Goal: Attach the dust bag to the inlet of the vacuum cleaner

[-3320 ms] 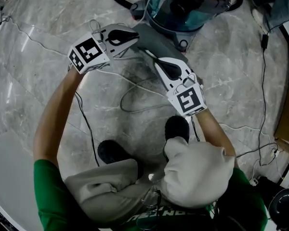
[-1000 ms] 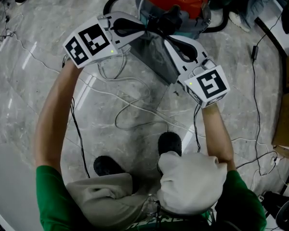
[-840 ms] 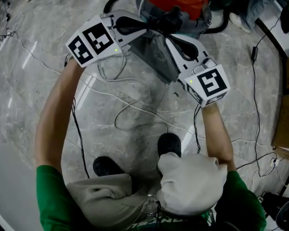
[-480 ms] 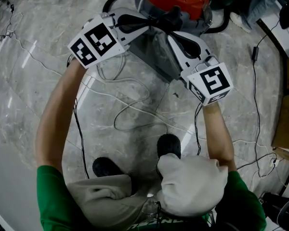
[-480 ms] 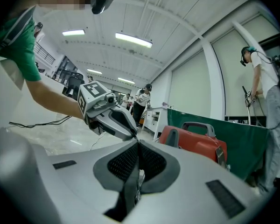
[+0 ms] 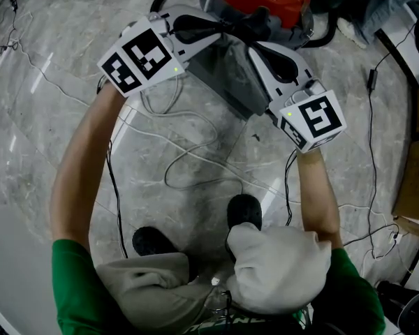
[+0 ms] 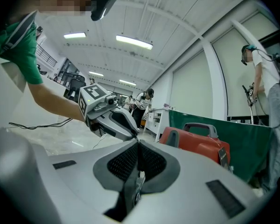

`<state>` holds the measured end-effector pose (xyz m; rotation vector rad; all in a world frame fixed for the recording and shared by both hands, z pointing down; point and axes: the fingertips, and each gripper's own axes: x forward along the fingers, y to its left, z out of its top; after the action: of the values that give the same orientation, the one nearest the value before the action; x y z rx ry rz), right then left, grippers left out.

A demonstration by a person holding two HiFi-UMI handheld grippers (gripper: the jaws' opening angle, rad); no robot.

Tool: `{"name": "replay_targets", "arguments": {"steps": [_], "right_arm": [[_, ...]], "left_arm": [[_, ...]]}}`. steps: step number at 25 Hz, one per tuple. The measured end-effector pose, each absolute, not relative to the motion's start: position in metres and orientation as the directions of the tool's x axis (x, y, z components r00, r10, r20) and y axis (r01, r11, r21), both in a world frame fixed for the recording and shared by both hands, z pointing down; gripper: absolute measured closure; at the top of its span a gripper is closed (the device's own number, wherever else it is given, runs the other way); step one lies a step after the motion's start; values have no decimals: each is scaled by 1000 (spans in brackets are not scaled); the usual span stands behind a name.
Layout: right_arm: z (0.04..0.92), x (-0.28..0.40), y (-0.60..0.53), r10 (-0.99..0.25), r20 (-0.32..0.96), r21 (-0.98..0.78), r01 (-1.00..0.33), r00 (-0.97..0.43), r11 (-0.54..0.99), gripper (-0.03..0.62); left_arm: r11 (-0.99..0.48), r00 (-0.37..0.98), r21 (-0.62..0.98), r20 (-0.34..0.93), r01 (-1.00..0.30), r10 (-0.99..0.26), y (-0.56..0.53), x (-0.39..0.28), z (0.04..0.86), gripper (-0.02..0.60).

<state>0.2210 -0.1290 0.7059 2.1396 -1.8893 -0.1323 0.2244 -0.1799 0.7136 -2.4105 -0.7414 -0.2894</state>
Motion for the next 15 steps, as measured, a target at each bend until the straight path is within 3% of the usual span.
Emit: {"name": "replay_targets", "arguments": {"steps": [15], "right_arm": [[707,225,-129,-988,99,234,-968,115,-89,579]], "left_arm": [[-672,828,-484,356,561,434,-180,229,714,546]]}}
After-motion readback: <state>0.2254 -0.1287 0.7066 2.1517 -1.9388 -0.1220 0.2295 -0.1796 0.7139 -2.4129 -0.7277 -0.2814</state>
